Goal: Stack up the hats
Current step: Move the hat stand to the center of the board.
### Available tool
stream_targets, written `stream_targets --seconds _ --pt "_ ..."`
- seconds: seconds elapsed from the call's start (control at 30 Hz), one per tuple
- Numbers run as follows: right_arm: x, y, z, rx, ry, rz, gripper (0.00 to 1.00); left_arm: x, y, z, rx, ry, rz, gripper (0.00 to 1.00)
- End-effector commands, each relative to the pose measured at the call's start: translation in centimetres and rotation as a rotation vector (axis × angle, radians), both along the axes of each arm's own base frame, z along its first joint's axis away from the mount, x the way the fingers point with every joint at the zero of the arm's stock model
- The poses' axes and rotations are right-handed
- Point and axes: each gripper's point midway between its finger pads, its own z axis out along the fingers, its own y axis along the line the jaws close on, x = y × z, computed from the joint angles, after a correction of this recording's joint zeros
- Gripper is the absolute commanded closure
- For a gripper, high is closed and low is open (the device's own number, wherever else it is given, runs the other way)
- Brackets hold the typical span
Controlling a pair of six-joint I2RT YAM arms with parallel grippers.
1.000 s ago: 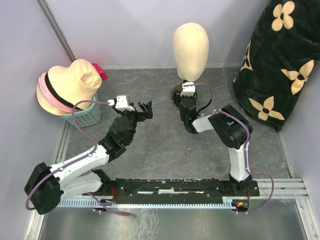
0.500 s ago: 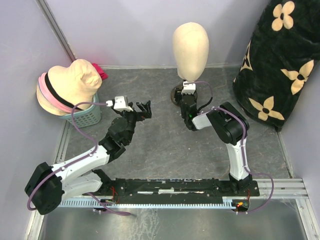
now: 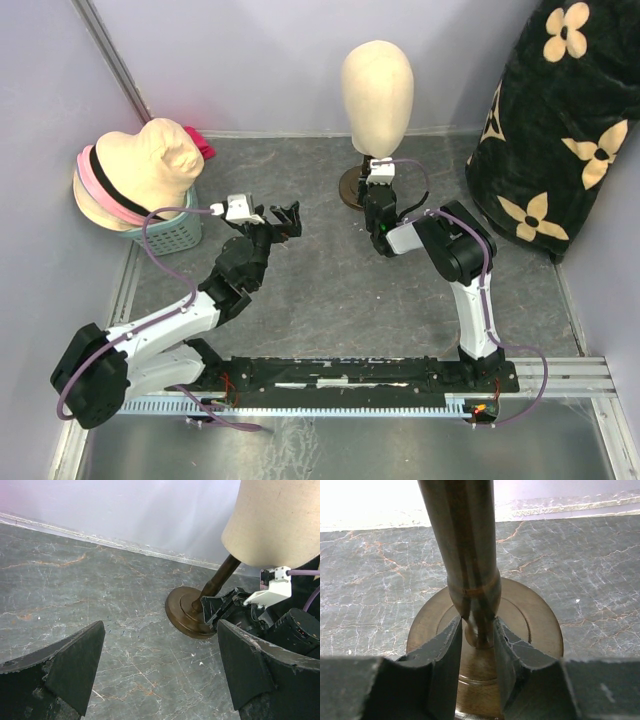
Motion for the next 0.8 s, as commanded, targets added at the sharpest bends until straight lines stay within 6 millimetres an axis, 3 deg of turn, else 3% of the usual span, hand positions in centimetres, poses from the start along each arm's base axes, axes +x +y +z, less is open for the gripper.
stream_targets --seconds 0.0,0.1,0.17,0.2,0.23,0.33,0.4,0.57,0.77 --pt "0.8 1.8 2.6 0.046 -0.082 0.056 0.66 0.2 0.4 1.2 -0.031 -0.048 0.016 0.01" --pt "0.7 1.7 2.6 0.047 -0.081 0.055 0.68 0.2 0.6 1.1 -0.032 -0.047 0.021 0.01" --pt "0.7 1.6 2.6 0.048 -0.081 0.054 0.8 0.2 0.7 1.0 -0.035 -0.047 0.022 0.01" --pt "0.6 1.6 2.6 0.05 -0.079 0.052 0.93 0.3 0.8 1.0 -0.037 -0.046 0.026 0.01" --pt "0.5 1.5 2.6 0.053 -0.077 0.048 0.98 0.3 0.8 0.9 -0.036 -0.042 0.027 0.01" --pt "0.1 1.1 2.4 0.056 -0.071 0.042 0.98 0.6 0.6 0.7 -0.042 -0.034 0.026 0.01" --pt "-0.4 0.2 2.3 0.066 -0.065 0.014 0.91 1.1 0.2 0.3 -0.041 -0.019 0.017 0.01" --pt "-1.6 -3.0 2.0 0.164 -0.032 -0.059 0.61 3.1 -2.5 -0.4 -0.074 0.032 -0.043 0.01" --pt "-2.1 -4.7 2.8 0.296 0.001 -0.067 0.45 6.7 -7.5 0.0 -0.132 0.072 -0.144 0.01"
